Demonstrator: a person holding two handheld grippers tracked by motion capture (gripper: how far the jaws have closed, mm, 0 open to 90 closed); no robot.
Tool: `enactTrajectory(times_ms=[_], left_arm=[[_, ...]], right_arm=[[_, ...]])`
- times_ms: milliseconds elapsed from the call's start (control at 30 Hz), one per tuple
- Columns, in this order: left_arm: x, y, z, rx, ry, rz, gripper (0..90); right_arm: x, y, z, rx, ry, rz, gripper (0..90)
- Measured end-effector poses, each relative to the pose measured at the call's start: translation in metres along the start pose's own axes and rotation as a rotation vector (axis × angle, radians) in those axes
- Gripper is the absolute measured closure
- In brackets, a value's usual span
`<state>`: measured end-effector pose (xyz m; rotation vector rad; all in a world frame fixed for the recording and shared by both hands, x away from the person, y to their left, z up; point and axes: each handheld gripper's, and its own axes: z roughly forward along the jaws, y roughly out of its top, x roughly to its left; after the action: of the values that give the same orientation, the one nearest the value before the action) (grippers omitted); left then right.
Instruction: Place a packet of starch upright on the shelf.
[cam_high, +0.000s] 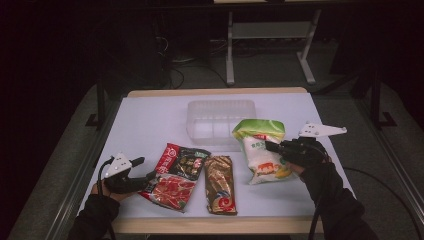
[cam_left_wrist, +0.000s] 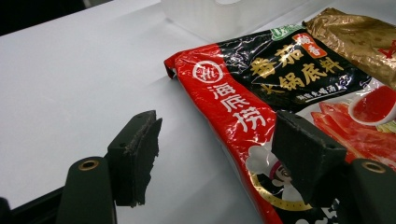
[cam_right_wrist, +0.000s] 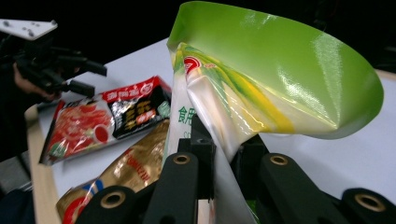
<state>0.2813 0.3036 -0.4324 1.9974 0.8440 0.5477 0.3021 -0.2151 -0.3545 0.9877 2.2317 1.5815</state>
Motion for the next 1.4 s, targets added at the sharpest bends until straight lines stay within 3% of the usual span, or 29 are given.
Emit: enactTrajectory(times_ms=[300,567,1100,1400], left_arm=[[0.000,0.000,0.000,-0.002,-0.006,-0.009,31.2],[0.001,-0.001,0.000,-0.009,-0.007,-0.012,31.3],[0.003,-0.002,0.000,-0.009,-0.016,-0.017,31.3],[0.004,-0.003,0.000,-0.018,-0.023,-0.025,31.3]], right_arm=[[0.013,0.009,0.010,-0.099,-0.088,-0.031,81.1],[0.020,0.022,0.030,-0.143,-0.143,-0.070,81.1],[0.007,0.051,0.069,-0.227,-0.254,-0.084,81.2],[0.000,0.064,0.086,-0.228,-0.314,-0.080,81.2]])
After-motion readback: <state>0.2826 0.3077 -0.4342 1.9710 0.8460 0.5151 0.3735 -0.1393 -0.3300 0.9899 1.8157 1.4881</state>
